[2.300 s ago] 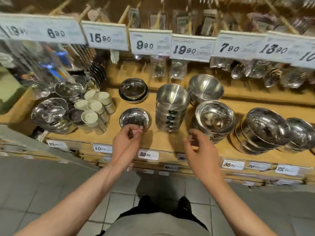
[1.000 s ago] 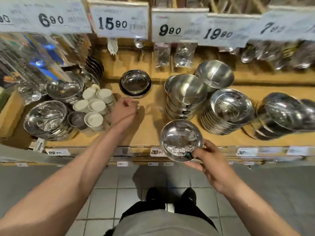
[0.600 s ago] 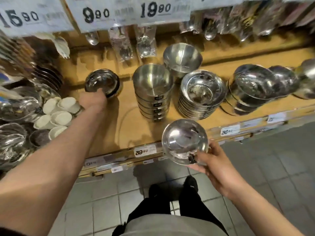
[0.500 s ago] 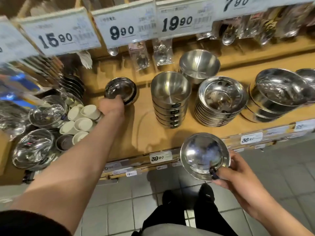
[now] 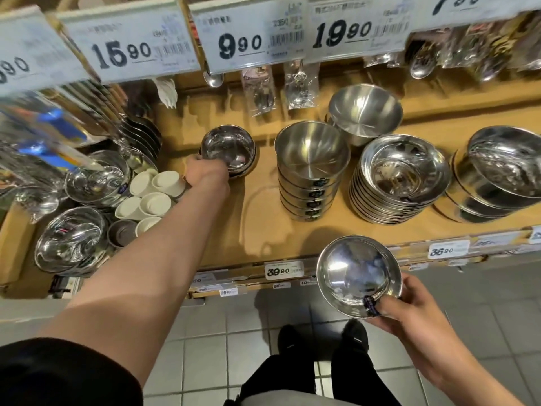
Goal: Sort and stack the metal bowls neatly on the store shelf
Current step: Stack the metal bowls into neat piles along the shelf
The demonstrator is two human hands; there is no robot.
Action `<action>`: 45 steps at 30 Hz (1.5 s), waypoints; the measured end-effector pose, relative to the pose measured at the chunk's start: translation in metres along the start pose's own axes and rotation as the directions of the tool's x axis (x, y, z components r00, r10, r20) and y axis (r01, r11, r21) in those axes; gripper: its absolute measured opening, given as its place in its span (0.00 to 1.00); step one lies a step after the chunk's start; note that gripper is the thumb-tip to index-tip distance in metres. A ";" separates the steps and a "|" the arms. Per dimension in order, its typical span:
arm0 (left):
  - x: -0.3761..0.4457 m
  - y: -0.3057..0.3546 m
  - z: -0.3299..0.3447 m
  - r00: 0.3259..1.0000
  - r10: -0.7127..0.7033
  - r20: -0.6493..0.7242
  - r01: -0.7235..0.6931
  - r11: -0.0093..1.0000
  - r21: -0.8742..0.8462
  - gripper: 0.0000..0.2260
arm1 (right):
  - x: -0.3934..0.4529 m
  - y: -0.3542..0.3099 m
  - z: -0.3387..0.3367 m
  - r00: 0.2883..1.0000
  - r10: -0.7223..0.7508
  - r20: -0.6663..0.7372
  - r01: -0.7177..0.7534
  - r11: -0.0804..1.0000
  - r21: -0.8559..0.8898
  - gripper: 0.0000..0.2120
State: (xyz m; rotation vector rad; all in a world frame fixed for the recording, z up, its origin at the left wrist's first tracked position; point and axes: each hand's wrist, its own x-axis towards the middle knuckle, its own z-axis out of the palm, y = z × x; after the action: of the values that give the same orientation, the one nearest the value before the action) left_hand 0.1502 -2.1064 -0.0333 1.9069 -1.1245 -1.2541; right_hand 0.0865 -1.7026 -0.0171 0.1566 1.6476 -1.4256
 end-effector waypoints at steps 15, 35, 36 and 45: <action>-0.007 0.006 -0.007 0.997 -0.004 -0.083 0.002 1.000 -0.013 0.18 | -0.002 0.008 0.001 1.000 0.001 -0.006 -0.002 1.000 -0.018 0.19; -0.103 -0.073 -0.103 0.991 -0.026 0.128 0.025 1.000 0.007 0.11 | 0.005 -0.005 0.012 0.996 0.066 0.055 -0.071 0.994 0.081 0.14; -0.106 -0.076 -0.103 0.990 -0.030 0.140 0.027 0.999 0.019 0.11 | 0.006 -0.004 0.013 0.995 0.072 0.066 -0.079 0.992 0.101 0.14; -0.111 -0.090 -0.102 0.973 -0.005 0.230 -0.021 0.993 0.113 0.14 | 0.002 -0.011 0.003 0.987 0.156 0.040 -0.159 0.982 0.101 0.11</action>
State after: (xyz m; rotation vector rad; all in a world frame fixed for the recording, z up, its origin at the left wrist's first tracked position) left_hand 0.2519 -1.9640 -0.0211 1.8724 -1.3474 -1.4631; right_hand 0.0805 -1.7095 -0.0103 0.3153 1.5011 -1.3862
